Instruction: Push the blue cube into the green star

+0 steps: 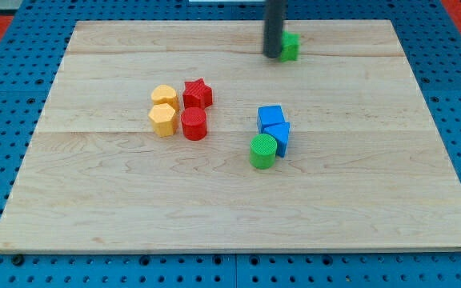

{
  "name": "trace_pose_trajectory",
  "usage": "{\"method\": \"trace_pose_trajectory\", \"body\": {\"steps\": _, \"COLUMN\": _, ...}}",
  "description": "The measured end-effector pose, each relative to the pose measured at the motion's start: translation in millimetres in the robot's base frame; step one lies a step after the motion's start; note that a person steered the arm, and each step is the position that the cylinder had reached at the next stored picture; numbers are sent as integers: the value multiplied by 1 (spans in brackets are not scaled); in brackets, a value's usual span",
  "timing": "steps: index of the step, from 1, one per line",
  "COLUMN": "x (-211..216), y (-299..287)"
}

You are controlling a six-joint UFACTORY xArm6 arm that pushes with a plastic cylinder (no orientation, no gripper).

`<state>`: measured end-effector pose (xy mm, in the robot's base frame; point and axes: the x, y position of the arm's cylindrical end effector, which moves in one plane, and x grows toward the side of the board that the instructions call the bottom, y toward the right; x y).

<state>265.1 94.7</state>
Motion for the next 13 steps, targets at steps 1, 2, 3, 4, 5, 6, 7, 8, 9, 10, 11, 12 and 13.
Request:
{"method": "trace_pose_trajectory", "body": {"steps": 1, "x": -6, "y": 37}}
{"method": "trace_pose_trajectory", "body": {"steps": 2, "x": 58, "y": 36}}
{"method": "trace_pose_trajectory", "body": {"steps": 3, "x": 171, "y": 13}}
{"method": "trace_pose_trajectory", "body": {"steps": 4, "x": 220, "y": -34}}
{"method": "trace_pose_trajectory", "body": {"steps": 5, "x": 227, "y": -61}}
{"method": "trace_pose_trajectory", "body": {"steps": 6, "x": 192, "y": -52}}
{"method": "trace_pose_trajectory", "body": {"steps": 7, "x": 157, "y": -44}}
{"method": "trace_pose_trajectory", "body": {"steps": 8, "x": 111, "y": -43}}
{"method": "trace_pose_trajectory", "body": {"steps": 9, "x": 61, "y": -39}}
{"method": "trace_pose_trajectory", "body": {"steps": 10, "x": 26, "y": 2}}
{"method": "trace_pose_trajectory", "body": {"steps": 11, "x": 17, "y": 32}}
{"method": "trace_pose_trajectory", "body": {"steps": 12, "x": 20, "y": 44}}
{"method": "trace_pose_trajectory", "body": {"steps": 13, "x": 90, "y": 22}}
